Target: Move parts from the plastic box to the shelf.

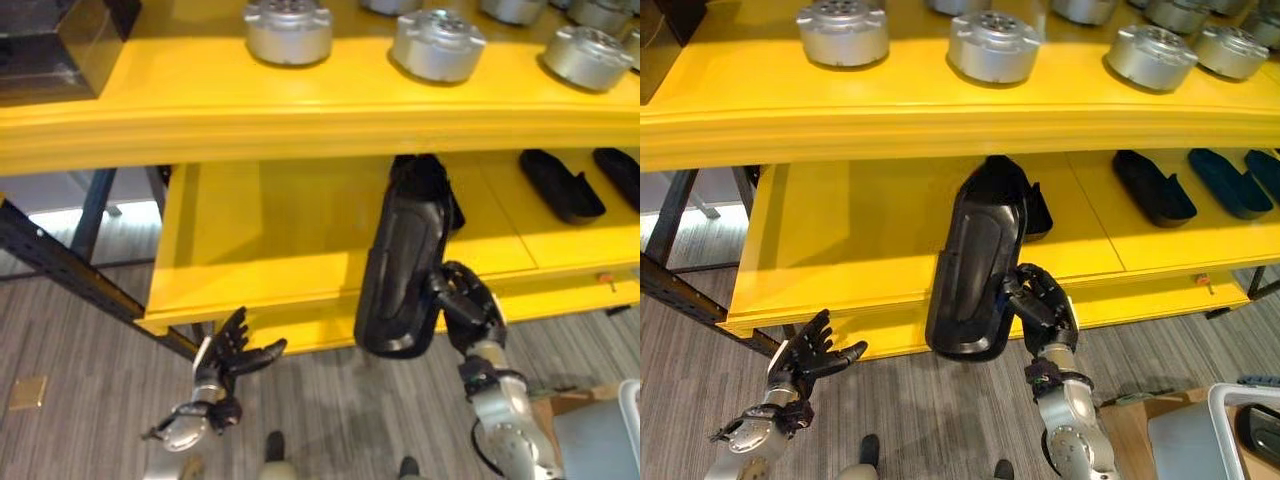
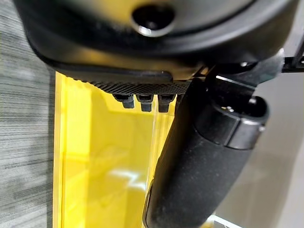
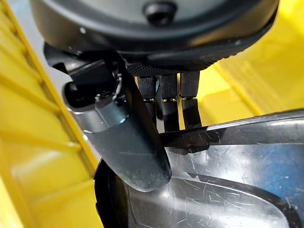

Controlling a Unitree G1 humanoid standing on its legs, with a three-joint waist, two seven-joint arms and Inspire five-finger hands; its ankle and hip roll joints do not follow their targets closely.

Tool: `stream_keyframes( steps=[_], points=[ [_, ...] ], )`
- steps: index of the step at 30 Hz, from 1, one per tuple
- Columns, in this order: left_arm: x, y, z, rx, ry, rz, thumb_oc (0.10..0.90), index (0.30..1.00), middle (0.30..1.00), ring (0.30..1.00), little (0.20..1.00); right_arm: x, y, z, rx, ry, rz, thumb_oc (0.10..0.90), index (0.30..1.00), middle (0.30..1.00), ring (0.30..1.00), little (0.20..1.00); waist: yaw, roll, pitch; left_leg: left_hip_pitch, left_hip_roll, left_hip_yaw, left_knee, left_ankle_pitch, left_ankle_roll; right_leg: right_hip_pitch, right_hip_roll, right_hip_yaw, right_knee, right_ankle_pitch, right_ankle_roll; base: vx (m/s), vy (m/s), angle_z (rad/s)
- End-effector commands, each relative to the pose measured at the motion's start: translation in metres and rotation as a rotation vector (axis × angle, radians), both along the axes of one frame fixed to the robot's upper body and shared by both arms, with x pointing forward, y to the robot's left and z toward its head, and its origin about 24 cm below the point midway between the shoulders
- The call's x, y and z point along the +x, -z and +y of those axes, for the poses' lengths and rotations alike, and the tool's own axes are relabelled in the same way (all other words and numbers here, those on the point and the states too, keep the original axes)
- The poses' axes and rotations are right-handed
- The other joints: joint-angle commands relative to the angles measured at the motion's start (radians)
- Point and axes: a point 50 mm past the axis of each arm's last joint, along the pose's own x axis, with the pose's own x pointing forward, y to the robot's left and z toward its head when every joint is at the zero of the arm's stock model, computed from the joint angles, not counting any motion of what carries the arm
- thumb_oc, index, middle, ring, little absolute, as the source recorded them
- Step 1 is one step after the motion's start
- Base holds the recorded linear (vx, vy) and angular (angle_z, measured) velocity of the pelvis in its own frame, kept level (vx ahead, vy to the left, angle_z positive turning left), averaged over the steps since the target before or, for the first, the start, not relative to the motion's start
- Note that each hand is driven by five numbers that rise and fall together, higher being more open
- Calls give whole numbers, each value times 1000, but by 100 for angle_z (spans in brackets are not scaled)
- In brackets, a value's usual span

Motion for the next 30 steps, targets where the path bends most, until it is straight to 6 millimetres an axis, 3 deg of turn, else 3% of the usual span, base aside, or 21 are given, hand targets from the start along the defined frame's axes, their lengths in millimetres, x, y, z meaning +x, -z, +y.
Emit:
stream_keyframes(
  steps=[1, 12, 19, 20, 22, 30],
  points=[
    [15, -29, -11, -6, 42, -185, 900, 1000, 1000, 1000, 1000, 11, -67, -5, -81, -39, -335, 400, 300, 300, 300, 300, -28, 16, -105, -21, 7, 41, -10, 19, 66, -9, 27, 6, 69, -104, 34, 55, 41, 0],
    [11, -31, -8, -8, 39, -180, 900, 1000, 1000, 1000, 1000, 34, -75, 16, -113, -141, -329, 400, 300, 300, 300, 300, 28, -17, -102, -29, -11, 25, -19, 15, 76, 5, 18, -22, 47, -82, 47, 32, 11, 7],
    [14, -35, -8, -11, 57, -181, 900, 1000, 1000, 1000, 1000, 66, -93, 41, -144, -216, -337, 400, 300, 300, 300, 300, 89, -28, -88, -52, -23, -3, -24, 26, 77, 12, 19, -58, 42, -84, 49, 8, -10, 12],
    [14, -37, -11, -22, 75, -182, 900, 1000, 1000, 1000, 1000, 81, -102, 44, -166, -197, -327, 400, 300, 300, 300, 300, 110, -30, -79, -64, -26, -15, -21, 28, 78, 13, 20, -71, 44, -86, 49, -4, -17, 18],
    [15, -38, -12, -24, 81, -184, 900, 1000, 1000, 1000, 1000, 88, -106, 42, -174, -172, -319, 400, 300, 300, 300, 300, 117, -30, -76, -68, -27, -17, -19, 29, 78, 13, 20, -77, 45, -87, 48, -10, -14, 19],
    [20, -46, -10, -33, 92, -208, 900, 1000, 1000, 1000, 1000, 132, -156, 24, -182, 32, -336, 400, 300, 300, 300, 300, 151, -12, -40, -114, -35, -44, -5, 38, 78, -5, 20, -101, 50, -89, 46, -34, -4, 12]
  ],
)
